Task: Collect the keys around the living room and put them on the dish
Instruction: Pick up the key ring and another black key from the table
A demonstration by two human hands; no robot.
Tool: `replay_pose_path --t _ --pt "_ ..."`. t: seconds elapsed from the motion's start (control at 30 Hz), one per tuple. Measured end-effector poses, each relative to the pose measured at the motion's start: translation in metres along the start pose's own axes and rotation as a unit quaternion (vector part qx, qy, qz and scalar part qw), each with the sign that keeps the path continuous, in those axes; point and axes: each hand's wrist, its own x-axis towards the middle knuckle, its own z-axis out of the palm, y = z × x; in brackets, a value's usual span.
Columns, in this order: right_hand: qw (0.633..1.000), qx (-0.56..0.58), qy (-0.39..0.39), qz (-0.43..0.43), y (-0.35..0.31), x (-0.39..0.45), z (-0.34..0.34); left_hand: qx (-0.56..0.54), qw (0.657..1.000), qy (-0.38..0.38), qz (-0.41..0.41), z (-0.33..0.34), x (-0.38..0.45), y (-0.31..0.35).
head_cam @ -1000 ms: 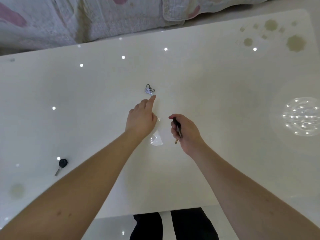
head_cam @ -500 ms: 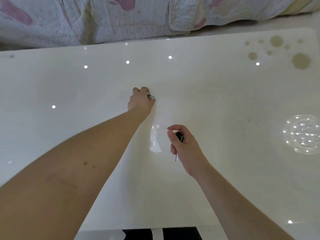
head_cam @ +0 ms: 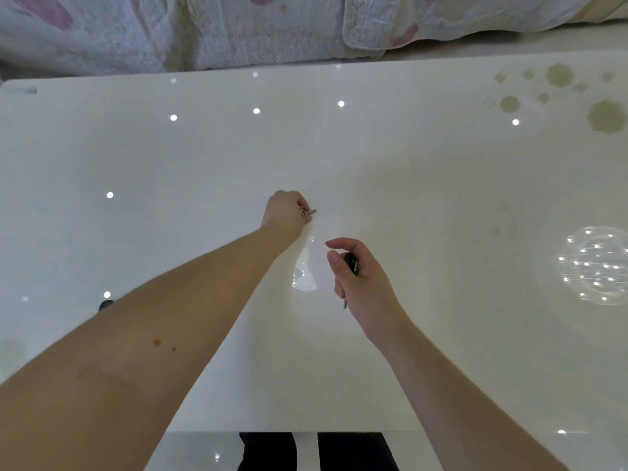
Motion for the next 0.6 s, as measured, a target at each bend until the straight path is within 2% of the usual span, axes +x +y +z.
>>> replay_pose_path --t 0.2,0.33,0.4,0.5,0.6 --pt "1.0 -0.012 -0.002 0.007 0.001 -0.02 0.013 -0.038 0.999 0.008 -0.014 -0.002 -0.039 -0.027" --pt "1.0 -0.023 -0.005 0.002 0.002 -0.031 0.025 -0.174 0.983 0.001 -0.063 -0.011 -0.069 -0.048" --pt "0.999 -0.03 -0.011 0.001 0.003 -0.035 0.035 -0.281 0.956 -0.007 -0.086 -0.017 -0.086 -0.062" --pt "0.999 -0.041 -0.027 0.006 0.006 -0.042 0.054 -0.461 0.88 -0.023 -0.114 -0.031 -0.11 -0.085" --pt "0.998 -0.057 -0.036 0.004 0.007 -0.047 0.076 -0.565 0.816 -0.038 -0.115 -0.048 -0.129 -0.106"
